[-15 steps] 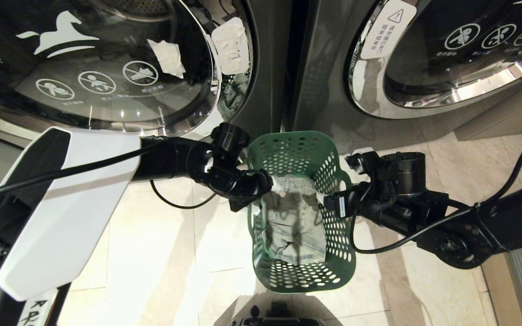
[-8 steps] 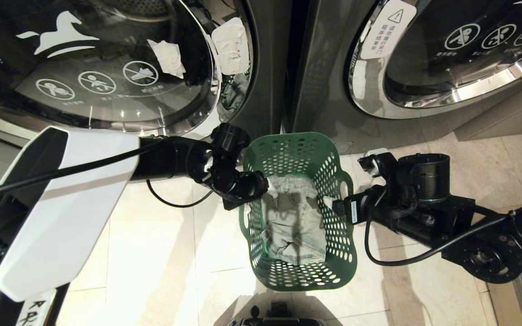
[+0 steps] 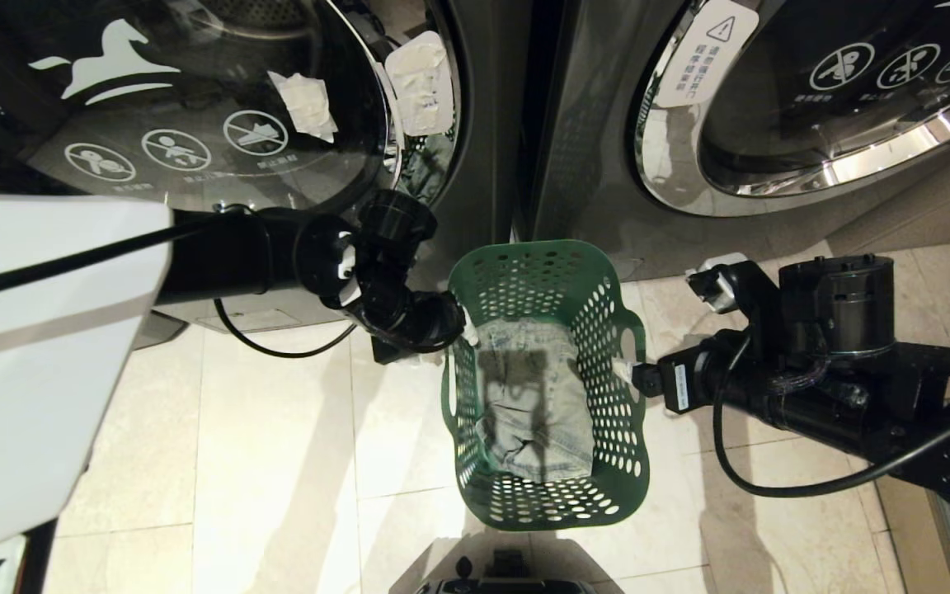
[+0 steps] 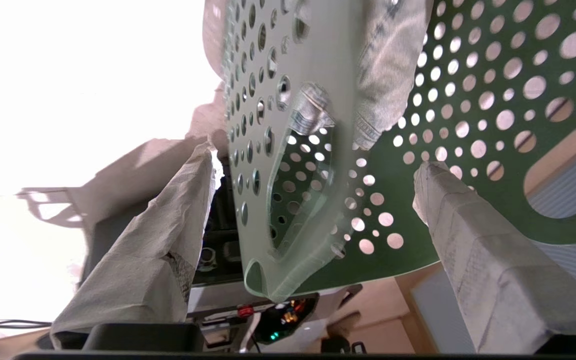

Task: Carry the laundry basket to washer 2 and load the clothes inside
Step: Pick up the clothes basket and put it beside the washing machine, then open the lid of the washing machine

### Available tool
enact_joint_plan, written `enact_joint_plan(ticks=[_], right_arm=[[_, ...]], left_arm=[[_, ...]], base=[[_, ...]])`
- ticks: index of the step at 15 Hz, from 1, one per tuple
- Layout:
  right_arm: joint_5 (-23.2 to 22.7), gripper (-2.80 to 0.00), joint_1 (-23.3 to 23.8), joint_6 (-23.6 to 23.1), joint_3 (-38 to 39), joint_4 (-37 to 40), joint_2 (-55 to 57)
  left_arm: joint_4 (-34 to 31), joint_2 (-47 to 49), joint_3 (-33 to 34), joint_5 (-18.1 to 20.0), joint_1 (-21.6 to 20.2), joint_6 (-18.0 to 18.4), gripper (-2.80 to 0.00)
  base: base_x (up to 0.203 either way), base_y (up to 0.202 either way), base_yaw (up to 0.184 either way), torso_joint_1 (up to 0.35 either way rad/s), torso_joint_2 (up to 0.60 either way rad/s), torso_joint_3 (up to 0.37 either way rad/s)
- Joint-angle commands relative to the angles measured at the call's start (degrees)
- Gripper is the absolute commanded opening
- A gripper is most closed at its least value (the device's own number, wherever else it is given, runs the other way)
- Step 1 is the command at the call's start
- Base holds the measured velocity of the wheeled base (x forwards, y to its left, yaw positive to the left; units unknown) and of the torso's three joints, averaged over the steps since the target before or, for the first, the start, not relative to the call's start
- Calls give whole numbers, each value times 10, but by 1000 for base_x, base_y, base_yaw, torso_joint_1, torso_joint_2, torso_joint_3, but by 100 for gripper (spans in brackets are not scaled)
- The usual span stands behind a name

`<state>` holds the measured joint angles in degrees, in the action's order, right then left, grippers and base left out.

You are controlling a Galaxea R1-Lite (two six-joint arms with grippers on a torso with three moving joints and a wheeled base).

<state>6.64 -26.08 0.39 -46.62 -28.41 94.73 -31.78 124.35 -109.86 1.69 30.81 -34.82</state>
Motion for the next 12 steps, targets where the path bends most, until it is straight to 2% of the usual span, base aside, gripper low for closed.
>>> enact_joint_plan(ticks=[1, 4, 7, 10, 12], right_arm=[[1, 0, -1, -2, 6, 14, -44], [2, 0, 0, -15, 50, 76, -112], [3, 0, 6, -15, 79, 187, -205], [4, 0, 90, -16, 133, 211, -244], [3, 0, 126, -18, 148, 213, -270]], left_arm=[[-12, -42, 1, -4, 0, -2, 0], [-45, -120, 33, -23, 0, -4, 0], [-52, -226, 138, -42, -9, -5, 0], [-54, -334, 265, -54, -43, -9, 0], [-54, -409, 344, -55, -75, -17, 0]], base=[[0, 0, 0, 0, 0, 0], [0, 0, 0, 0, 0, 0], [0, 0, 0, 0, 0, 0], [0, 0, 0, 0, 0, 0], [0, 0, 0, 0, 0, 0]])
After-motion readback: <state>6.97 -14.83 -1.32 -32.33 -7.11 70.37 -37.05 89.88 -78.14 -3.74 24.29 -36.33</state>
